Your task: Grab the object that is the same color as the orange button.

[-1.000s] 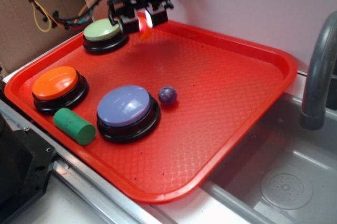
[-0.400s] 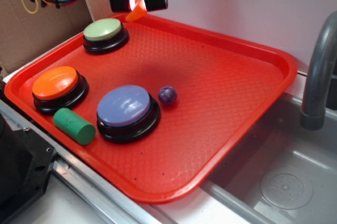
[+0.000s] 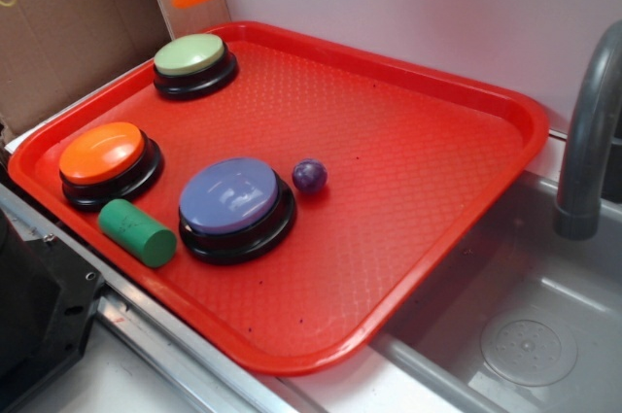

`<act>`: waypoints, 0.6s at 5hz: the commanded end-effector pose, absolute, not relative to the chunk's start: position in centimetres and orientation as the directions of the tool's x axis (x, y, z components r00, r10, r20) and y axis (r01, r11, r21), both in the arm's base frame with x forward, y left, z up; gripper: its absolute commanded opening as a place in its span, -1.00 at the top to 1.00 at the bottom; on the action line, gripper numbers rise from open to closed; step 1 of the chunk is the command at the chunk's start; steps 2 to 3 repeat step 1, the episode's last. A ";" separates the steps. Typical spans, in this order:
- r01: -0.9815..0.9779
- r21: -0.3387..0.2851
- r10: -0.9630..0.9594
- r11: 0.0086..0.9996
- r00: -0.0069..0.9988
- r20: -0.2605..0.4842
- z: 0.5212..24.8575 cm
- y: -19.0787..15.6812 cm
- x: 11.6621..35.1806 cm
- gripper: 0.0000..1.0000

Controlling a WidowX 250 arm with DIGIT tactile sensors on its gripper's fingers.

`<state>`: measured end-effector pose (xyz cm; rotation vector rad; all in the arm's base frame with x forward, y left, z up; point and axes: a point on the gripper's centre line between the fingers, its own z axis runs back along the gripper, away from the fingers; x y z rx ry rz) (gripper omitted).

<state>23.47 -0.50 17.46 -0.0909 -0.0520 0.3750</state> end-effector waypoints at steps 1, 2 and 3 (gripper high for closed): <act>-0.347 -0.115 0.356 0.931 0.931 0.077 19.2 3.9 23.6 1.00; -0.347 -0.115 0.356 0.931 0.931 0.077 19.2 3.9 23.6 1.00; -0.347 -0.115 0.356 0.931 0.931 0.077 19.2 3.9 23.6 1.00</act>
